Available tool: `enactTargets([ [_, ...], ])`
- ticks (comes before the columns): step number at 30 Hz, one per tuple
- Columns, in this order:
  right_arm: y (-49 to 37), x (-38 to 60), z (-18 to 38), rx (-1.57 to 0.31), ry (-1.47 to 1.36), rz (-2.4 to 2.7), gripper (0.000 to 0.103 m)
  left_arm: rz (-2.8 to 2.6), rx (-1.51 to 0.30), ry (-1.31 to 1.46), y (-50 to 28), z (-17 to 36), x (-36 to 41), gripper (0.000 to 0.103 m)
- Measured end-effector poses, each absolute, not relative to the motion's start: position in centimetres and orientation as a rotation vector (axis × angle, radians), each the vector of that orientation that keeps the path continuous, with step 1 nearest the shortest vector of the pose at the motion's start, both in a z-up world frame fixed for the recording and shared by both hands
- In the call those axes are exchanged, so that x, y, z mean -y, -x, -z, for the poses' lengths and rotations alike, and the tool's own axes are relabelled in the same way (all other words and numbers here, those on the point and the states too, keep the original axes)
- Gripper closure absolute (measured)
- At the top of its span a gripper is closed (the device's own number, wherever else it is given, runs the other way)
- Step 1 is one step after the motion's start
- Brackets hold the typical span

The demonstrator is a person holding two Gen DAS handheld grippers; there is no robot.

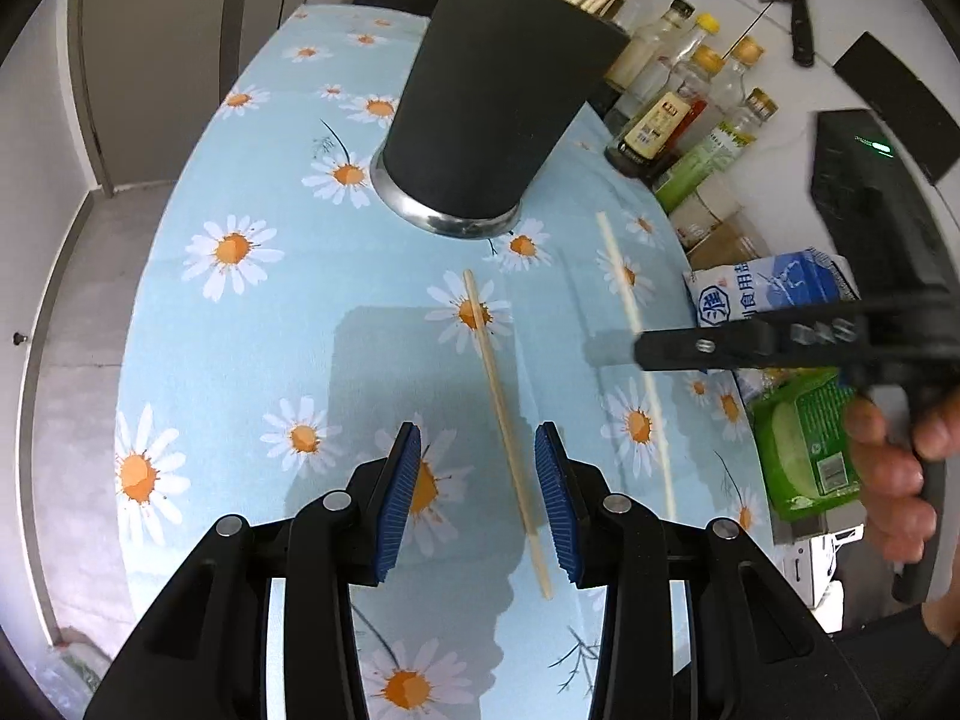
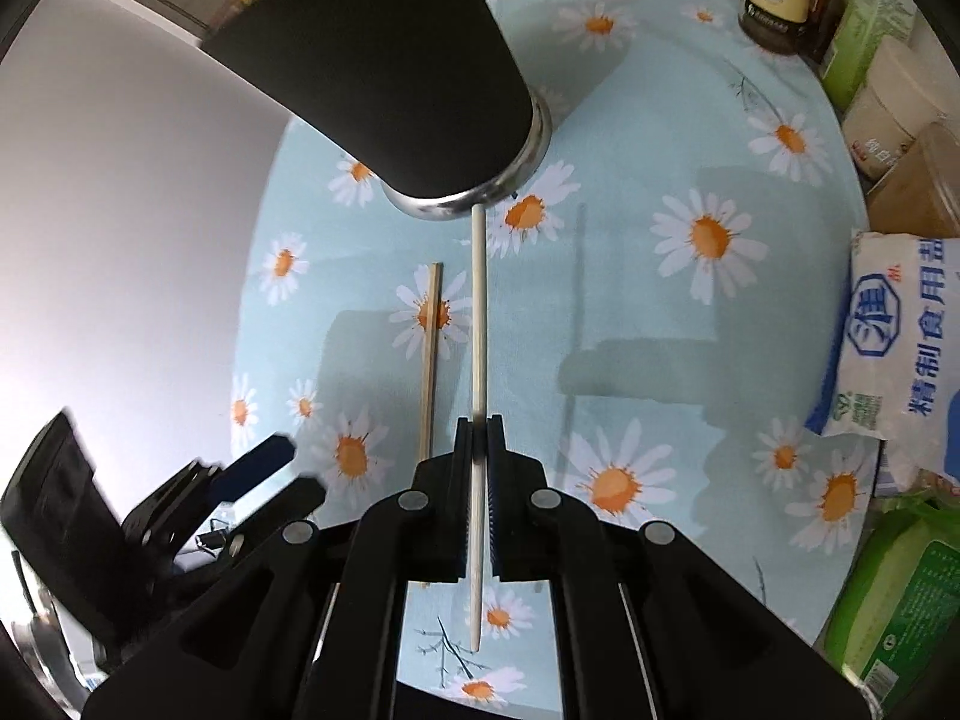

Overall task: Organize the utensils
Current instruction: 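Grasp the last wooden chopstick with the left tool while the right tool holds its chopstick, then lift both held chopsticks and carry them over the black holder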

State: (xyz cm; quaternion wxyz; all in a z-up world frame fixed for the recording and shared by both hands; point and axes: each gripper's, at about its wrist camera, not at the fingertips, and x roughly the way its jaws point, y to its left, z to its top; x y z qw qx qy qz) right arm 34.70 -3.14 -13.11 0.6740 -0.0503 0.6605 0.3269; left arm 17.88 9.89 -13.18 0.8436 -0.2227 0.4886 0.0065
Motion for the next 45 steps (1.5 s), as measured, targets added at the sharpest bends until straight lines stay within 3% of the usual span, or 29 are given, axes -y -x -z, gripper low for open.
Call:
enactTargets([
  [3,-34.5,4.9,11.6,-1.401,0.107,-0.75,0.097,-0.031,-1.072,0.451,-19.1,13.5,-9.3,0.066],
  [13,-35.0,8.3,10.8,-1.362,0.015,-0.848,0.097,-0.138,-1.252,0.414,-23.0,16.0,-7.5,0.066],
  [16,-35.0,9.4,10.5,-1.362,-0.007,-0.862,0.097,-0.147,-1.291,0.402,-24.2,16.9,-7.1,0.076],
  [27,-35.3,10.5,10.1,-1.331,-0.045,-0.875,0.097,-0.205,-1.326,0.311,-27.1,17.5,-6.3,0.083],
  [34,-35.7,10.5,10.3,-1.337,-0.06,-0.881,0.097,-0.236,-1.345,0.249,-28.2,17.8,-5.3,0.097],
  [45,-35.0,9.0,10.1,-1.33,-0.008,-0.911,0.097,-0.222,-1.297,0.346,-26.2,17.4,-7.2,0.099],
])
